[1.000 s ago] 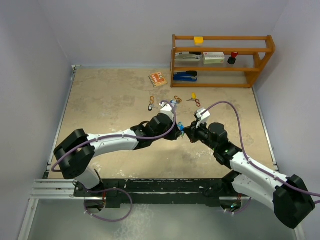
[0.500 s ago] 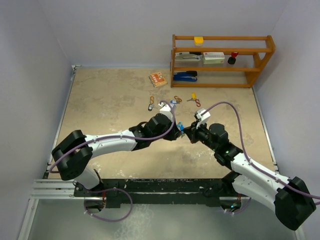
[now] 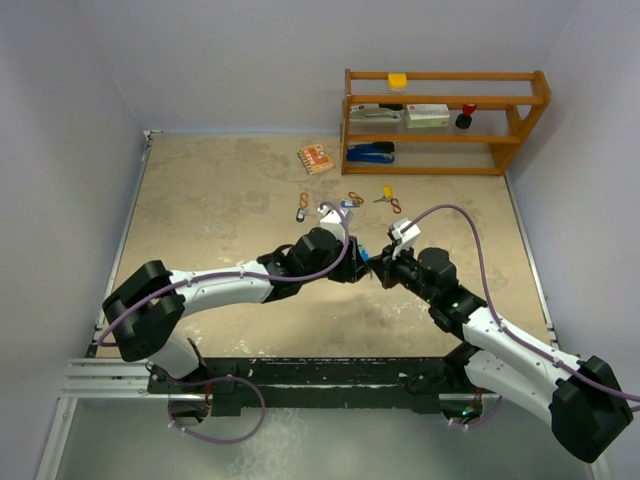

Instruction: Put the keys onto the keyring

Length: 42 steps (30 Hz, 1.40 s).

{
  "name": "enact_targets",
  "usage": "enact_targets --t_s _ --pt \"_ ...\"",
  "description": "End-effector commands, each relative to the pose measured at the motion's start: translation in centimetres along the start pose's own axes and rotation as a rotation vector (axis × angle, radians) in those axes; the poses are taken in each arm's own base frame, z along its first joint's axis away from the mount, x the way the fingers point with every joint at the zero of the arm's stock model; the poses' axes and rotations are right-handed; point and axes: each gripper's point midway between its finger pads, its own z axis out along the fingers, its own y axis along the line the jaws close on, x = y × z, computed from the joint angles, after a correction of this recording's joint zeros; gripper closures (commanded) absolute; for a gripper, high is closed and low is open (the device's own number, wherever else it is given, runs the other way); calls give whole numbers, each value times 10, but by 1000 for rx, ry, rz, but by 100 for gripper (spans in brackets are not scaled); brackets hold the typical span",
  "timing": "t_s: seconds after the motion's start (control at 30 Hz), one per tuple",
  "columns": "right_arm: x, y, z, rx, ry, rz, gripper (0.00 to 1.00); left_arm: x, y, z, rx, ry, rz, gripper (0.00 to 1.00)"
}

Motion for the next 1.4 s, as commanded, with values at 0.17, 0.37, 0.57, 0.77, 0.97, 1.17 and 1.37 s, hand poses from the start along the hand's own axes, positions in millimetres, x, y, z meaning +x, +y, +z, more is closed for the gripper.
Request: enact_targets --t_s 0.17,0.37,0.57,0.77,0.97,1.17,1.37 --pt "-25 -7 -2 44 -66 -33 100 -24 -14 -13 52 -70 -3 50" --pt "-26 -7 -2 46 -65 -35 100 -25 1 -12 -14 -84 -22 47" --pt "-26 -8 -3 48 -68 -34 100 -33 21 -18 -46 -159 -105 46" --pt "-27 -8 -3 53 -70 -36 100 -45 26 -25 -22 -239 -160 46" --pt "-25 -9 -3 57 -63 -34 100 -48 43 -32 -83 -283 -183 46" --pt "-26 -13 -3 81 -61 -28 100 -53 78 -52 -255 -362 -210 46" --pt "-42 -33 -5 225 -64 45 100 -50 110 -80 -388 -434 -246 44"
